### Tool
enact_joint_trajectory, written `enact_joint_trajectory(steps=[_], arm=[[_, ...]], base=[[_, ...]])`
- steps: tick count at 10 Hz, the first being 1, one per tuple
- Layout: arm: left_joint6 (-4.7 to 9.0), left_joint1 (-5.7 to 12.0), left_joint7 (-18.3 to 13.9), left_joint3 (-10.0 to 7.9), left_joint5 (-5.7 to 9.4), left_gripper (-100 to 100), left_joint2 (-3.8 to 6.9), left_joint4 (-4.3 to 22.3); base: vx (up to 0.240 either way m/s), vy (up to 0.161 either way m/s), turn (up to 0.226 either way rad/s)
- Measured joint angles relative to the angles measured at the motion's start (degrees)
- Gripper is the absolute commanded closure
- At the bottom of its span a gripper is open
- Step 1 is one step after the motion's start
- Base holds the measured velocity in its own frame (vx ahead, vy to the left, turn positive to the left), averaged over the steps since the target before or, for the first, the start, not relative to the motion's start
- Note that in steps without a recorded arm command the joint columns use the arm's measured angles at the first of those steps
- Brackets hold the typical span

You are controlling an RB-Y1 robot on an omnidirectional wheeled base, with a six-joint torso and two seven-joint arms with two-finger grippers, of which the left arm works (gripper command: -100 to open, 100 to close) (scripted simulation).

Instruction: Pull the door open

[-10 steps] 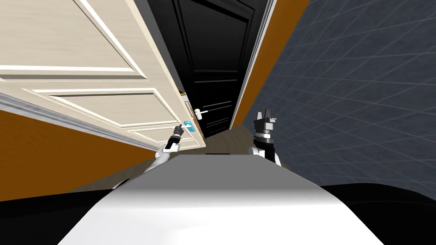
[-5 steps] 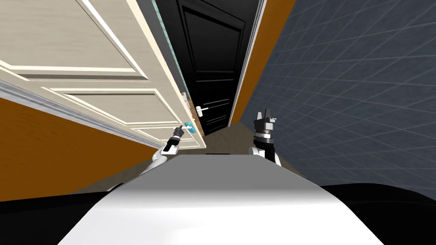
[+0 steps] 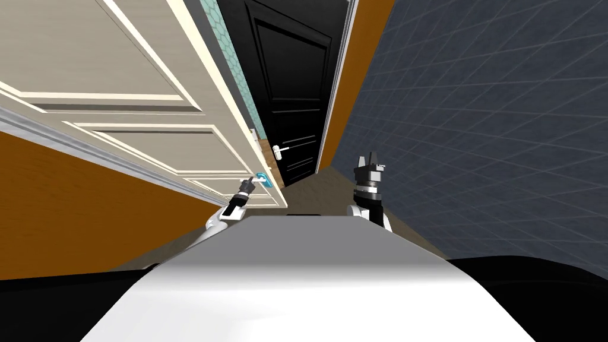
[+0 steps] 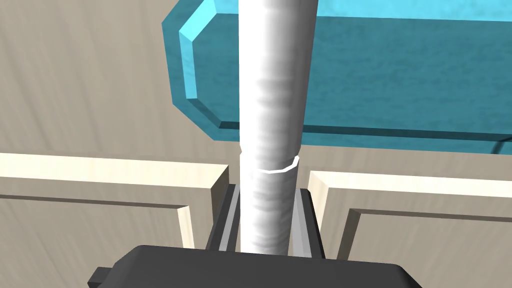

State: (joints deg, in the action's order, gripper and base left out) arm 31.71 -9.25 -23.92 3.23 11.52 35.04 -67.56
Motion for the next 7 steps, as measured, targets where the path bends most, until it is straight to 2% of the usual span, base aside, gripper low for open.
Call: enact_joint_trajectory(steps=[2, 4, 5, 7], arm=[[1.83, -1.38, -1.2, 1.25, 0.04, 100, 1.51, -0.7], [3.40, -2.55, -2.4, 2.37, 0.04, 100, 2.86, -1.0], [3.55, -2.77, -2.5, 2.55, 0.00, 100, 2.87, -0.8], [4.85, -3.48, -3.2, 2.73, 0.14, 100, 4.10, -0.7]], base=[[-0.253, 0.094, -0.138], [-0.136, 0.050, -0.059], [-0.152, 0.073, -0.146], [-0.240, 0.075, -0.175]])
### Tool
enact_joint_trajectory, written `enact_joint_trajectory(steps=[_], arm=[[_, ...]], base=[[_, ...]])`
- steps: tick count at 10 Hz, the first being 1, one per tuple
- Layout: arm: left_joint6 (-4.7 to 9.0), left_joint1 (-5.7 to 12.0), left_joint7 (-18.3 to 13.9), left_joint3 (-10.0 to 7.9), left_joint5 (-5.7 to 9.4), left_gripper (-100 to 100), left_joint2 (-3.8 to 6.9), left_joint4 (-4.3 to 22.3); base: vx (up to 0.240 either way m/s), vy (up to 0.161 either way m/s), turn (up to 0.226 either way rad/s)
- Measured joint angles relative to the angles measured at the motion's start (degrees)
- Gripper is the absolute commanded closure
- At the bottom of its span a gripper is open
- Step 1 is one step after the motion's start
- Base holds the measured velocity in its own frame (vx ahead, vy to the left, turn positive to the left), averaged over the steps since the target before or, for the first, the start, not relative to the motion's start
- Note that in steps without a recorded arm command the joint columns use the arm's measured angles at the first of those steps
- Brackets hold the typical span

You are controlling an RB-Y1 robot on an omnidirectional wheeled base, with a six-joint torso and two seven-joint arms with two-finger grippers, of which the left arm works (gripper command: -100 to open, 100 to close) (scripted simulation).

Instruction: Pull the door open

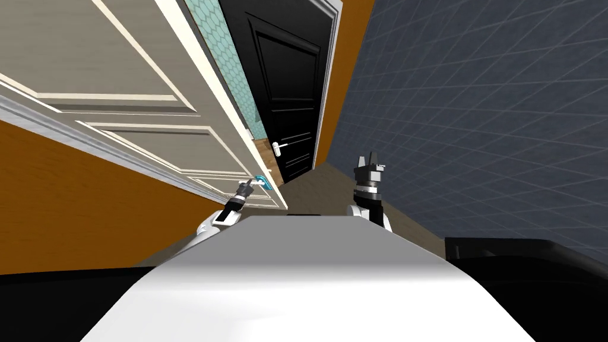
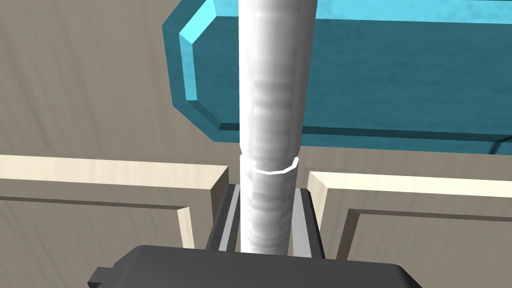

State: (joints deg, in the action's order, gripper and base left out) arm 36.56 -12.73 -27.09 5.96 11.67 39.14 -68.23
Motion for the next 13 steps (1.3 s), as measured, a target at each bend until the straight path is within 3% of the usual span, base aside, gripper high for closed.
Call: enact_joint_trajectory(steps=[4, 6, 9, 13], arm=[[3.73, -1.04, -1.7, 1.43, -0.03, 100, 2.07, 1.0], [5.09, -2.63, -2.4, 2.06, -0.01, 100, 3.15, 0.1], [6.08, -3.27, -2.8, 2.46, -0.03, 100, 3.75, 0.4], [8.64, -3.33, -3.6, 3.02, 0.08, 100, 4.92, 1.6]], base=[[-0.211, 0.091, -0.155], [-0.185, 0.103, -0.109], [-0.153, 0.062, -0.120], [-0.205, 0.085, -0.159]])
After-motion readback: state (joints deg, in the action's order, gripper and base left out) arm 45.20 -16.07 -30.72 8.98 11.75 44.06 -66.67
